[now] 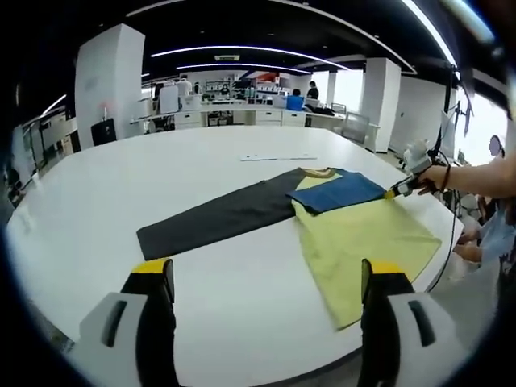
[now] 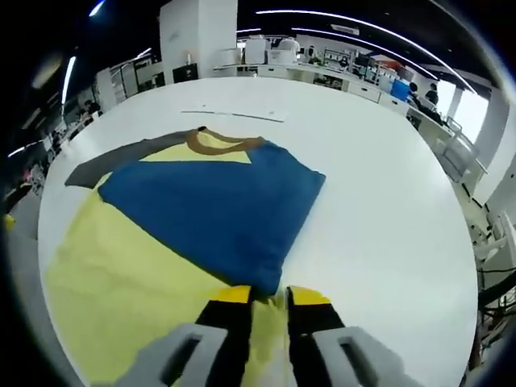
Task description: Fold the garment on the visible template until the final outline fits inside the template.
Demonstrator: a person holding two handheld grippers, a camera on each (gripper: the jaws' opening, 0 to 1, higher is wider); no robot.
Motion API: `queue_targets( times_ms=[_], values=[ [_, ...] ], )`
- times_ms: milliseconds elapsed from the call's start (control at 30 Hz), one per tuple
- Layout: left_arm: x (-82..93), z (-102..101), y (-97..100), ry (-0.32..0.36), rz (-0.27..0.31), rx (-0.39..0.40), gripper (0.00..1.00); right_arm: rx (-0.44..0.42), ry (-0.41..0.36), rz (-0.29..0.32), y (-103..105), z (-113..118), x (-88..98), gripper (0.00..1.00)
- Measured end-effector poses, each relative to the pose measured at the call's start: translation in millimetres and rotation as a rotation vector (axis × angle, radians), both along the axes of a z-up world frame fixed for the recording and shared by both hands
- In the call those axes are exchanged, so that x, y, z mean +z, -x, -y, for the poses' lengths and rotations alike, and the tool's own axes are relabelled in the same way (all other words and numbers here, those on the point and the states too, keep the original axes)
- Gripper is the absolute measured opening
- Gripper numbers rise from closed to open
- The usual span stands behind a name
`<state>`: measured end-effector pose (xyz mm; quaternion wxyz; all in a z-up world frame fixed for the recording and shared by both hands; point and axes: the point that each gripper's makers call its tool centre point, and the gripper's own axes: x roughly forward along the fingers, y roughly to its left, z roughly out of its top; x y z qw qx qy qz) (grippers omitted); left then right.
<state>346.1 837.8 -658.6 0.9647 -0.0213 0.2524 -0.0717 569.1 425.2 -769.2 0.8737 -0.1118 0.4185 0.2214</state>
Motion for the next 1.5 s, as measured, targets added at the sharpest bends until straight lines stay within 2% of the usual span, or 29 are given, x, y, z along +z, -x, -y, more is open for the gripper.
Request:
queue_targets(
  times_ms=[67, 100, 167, 300, 400, 467, 767, 933, 1067, 1200, 1367, 1500],
  values=[
    [1.9, -2, -1.0, 0.009, 0.006, 0.008, 0.92, -0.020, -0.030, 0.007, 0, -3, 4.8, 0.41],
    [2.8, -4, -2.0, 0.008, 0.007, 0.013, 0.92, -0.011, -0.067, 0.015, 0, -10, 11.0, 0.46],
    [4.3, -7, -3.7, 0.000, 0.009, 0.018, 0.91, -0.006, -0.085, 0.012, 3, -14, 15.2, 0.55],
    [9.0, -15, -9.8, 0.004, 0.019, 0.037, 0.89, 0.042, -0.122, 0.049, 9, -30, 31.9, 0.64],
    [11.3, -22, -17.1, 0.013, 0.026, 0.058, 0.88, 0.079, -0.149, 0.088, 15, -44, 44.5, 0.76],
    [13.0, -25, -20.3, 0.016, 0.027, 0.069, 0.87, 0.110, -0.154, 0.093, 21, -51, 50.1, 0.81],
    [19.8, -46, -36.2, 0.004, 0.049, 0.111, 0.86, 0.233, -0.176, 0.109, 55, -68, 74.7, 0.90],
    [18.3, -53, -41.4, -0.018, 0.045, 0.113, 0.86, 0.263, -0.188, 0.116, 67, -69, 84.4, 0.98],
    [18.4, -57, -44.3, 0.003, 0.051, 0.128, 0.86, 0.271, -0.216, 0.106, 79, -68, 88.7, 1.00],
    [13.8, -62, -47.6, -0.010, 0.041, 0.134, 0.86, 0.279, -0.218, 0.102, 91, -65, 91.7, 1.00],
    [8.7, -72, -55.3, -0.033, 0.058, 0.150, 0.87, 0.290, -0.215, 0.132, 102, -64, 97.1, 1.00],
    [2.5, -77, -61.6, -0.027, 0.060, 0.161, 0.84, 0.282, -0.207, 0.146, 110, -63, 100.1, 1.00]
  ],
)
